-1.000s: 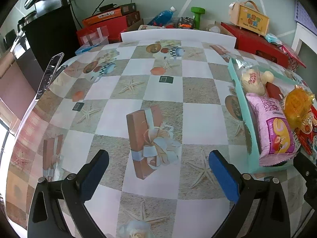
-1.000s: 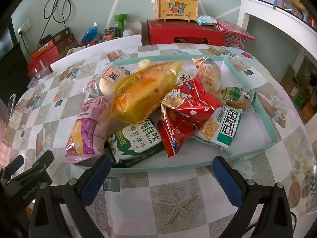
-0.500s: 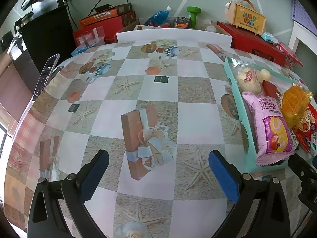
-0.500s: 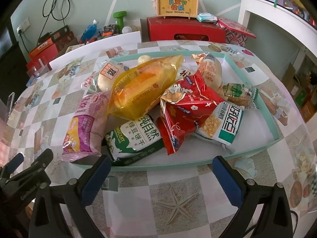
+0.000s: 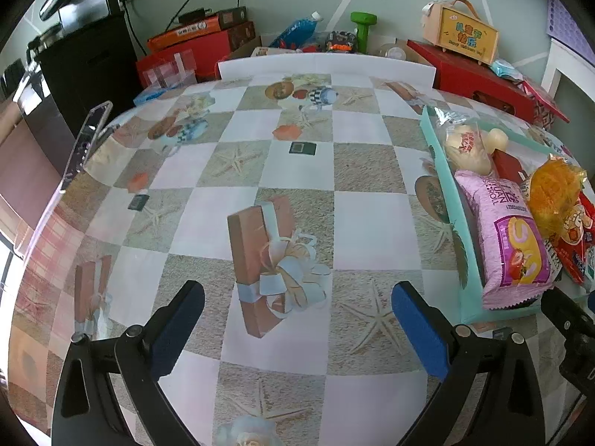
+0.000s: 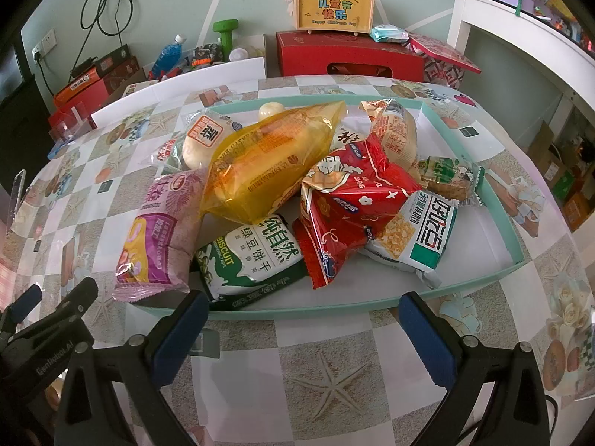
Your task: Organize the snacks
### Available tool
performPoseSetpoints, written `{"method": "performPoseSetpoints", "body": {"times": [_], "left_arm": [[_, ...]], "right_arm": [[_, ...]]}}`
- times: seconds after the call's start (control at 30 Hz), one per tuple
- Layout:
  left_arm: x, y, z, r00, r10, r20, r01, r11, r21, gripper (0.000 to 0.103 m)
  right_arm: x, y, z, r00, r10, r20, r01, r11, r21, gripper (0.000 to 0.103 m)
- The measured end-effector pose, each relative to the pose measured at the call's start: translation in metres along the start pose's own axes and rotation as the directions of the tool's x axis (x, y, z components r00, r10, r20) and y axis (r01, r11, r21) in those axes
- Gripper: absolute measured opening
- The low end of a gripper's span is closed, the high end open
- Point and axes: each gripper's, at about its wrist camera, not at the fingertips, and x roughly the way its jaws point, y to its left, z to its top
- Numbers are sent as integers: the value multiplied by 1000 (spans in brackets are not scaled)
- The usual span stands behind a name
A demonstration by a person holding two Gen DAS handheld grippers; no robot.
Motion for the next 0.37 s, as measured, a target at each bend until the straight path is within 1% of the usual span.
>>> {"method": "performPoseSetpoints", "body": {"times": [0.3, 0.37], "left_arm": [[-3, -4, -1, 1000, 24, 20, -25, 999, 32, 101], [-3, -4, 0, 1000, 15, 20, -16, 999, 37, 101]], "right_arm": [[0, 0, 0, 1000, 0, 0, 0, 1000, 0, 103], [0, 0, 0, 1000, 0, 0, 0, 1000, 0, 103]]}}
